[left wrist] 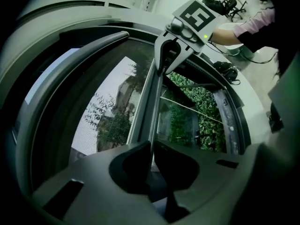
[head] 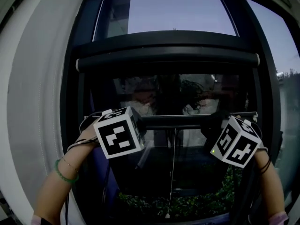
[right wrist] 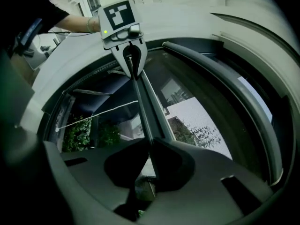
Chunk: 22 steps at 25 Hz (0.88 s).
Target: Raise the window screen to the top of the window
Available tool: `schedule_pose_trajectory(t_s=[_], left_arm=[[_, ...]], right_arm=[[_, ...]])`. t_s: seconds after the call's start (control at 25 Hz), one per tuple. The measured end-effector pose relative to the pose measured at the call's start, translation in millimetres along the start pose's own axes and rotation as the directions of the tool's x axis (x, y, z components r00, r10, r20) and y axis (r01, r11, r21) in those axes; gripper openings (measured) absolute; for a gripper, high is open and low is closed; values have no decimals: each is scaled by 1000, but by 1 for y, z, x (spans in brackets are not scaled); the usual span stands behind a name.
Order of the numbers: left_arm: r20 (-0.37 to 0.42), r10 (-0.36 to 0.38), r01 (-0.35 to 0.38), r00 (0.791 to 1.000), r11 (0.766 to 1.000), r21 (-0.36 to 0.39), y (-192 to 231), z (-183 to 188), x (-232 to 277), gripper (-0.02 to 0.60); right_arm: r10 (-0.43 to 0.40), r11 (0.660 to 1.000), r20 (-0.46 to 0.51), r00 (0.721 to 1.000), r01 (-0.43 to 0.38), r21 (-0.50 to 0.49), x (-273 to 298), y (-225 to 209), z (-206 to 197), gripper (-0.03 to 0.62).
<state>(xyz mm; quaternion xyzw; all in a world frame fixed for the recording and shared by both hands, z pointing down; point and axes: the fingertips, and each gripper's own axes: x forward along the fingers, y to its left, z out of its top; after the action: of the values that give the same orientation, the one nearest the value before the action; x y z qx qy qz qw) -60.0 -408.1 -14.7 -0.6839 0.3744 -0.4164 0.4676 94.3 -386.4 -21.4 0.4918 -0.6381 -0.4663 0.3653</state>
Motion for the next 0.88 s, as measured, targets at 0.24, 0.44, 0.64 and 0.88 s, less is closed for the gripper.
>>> schedule_pose_trajectory(t_s=[0.24, 0.44, 0.64, 0.88], left_arm=[[-58, 62, -60, 996, 998, 27, 49, 7, -10, 28], [-99, 144, -144, 985, 990, 12, 95, 10, -19, 28], [-118, 166, -174, 979, 983, -60, 127, 12, -27, 33], [-99, 251, -259, 963, 963, -78, 161, 21, -35, 40]], right_arm=[[-21, 1000, -4, 1000, 21, 7, 1, -43, 17, 37], [-85, 996, -7, 996, 85, 17, 0, -87, 30, 41], [-135, 990, -4, 991, 135, 37, 0, -125, 43, 46], [-181, 983, -14, 983, 182, 36, 1, -163, 56, 52]])
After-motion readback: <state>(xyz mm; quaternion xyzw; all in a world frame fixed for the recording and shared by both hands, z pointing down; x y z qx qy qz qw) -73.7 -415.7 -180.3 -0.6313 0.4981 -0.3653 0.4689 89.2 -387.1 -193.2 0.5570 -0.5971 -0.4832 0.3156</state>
